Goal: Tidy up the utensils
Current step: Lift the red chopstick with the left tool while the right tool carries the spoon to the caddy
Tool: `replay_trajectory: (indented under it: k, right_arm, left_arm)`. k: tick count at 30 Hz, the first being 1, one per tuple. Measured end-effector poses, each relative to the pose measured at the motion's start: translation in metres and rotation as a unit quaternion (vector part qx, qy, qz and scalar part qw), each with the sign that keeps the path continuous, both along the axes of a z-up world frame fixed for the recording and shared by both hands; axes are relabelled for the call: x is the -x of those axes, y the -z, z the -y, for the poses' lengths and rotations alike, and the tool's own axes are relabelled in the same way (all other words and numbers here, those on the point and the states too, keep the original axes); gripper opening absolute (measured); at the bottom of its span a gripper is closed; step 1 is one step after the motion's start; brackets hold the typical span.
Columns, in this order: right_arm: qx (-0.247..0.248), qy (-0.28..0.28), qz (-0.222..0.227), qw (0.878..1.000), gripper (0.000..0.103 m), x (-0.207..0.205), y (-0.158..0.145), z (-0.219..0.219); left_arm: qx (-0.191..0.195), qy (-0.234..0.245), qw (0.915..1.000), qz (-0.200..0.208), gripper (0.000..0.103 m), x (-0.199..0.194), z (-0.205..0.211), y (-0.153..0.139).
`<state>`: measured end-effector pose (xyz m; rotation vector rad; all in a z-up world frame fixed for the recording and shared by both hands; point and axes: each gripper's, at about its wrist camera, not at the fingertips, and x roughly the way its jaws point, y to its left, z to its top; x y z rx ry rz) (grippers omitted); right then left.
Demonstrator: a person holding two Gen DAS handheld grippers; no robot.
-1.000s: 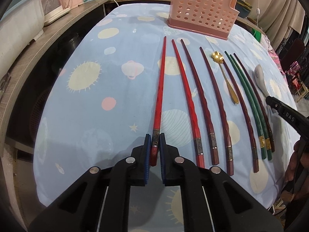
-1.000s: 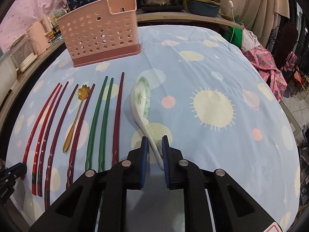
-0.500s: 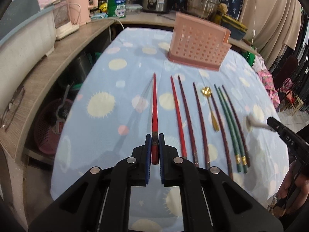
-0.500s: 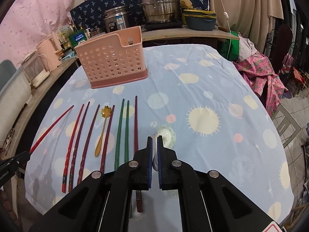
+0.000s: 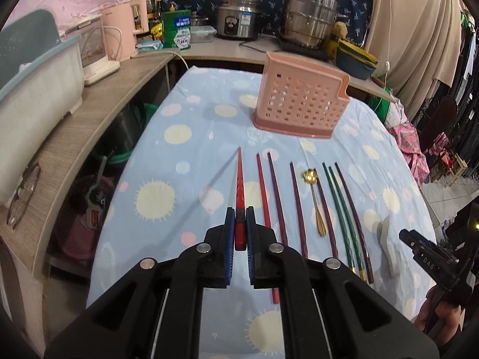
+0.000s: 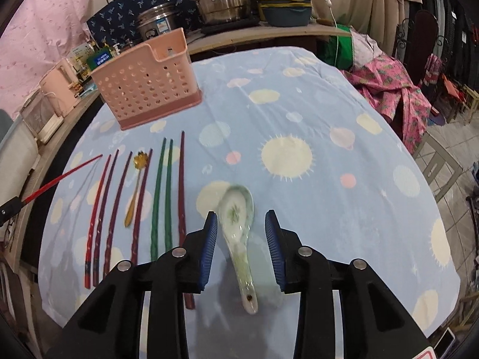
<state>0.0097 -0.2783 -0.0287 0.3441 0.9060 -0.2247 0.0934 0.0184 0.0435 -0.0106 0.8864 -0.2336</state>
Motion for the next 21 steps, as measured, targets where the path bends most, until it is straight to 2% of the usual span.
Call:
replay_trajectory:
  k: [3,7,9,16,21]
  right_arm:
    - [-0.014,-0.007,-0.024,1.000,0.029,0.006,0.019,-0.003]
    - [-0.035,-0.010,-0.037,0.999,0.019,0.008,0.035,-0.006]
    - [-0.032,-0.011,-0.036,0.999,0.018,0.008,0.038,-0.008]
    - [-0.012,-0.020,-0.032,0.999,0.012,0.009,0.031,-0.014]
    - [-0.004,-0.021,-0.002,1.000,0.010,0.008,0.004,-0.014]
  left_arm:
    - [-0.003,0.002,0.9999,-0.014,0.007,0.002,0.001,0.008]
    - [-0.008,0.005,0.9997,-0.021,0.007,0.007,0.004,0.014]
    - [-0.009,0.005,0.9997,-0.021,0.007,0.009,0.004,0.014]
    - [-0.010,0.005,0.9997,-0.020,0.007,0.012,0.004,0.014]
    - [0.001,0.002,1.0000,0.006,0.007,0.012,0.000,-0.006]
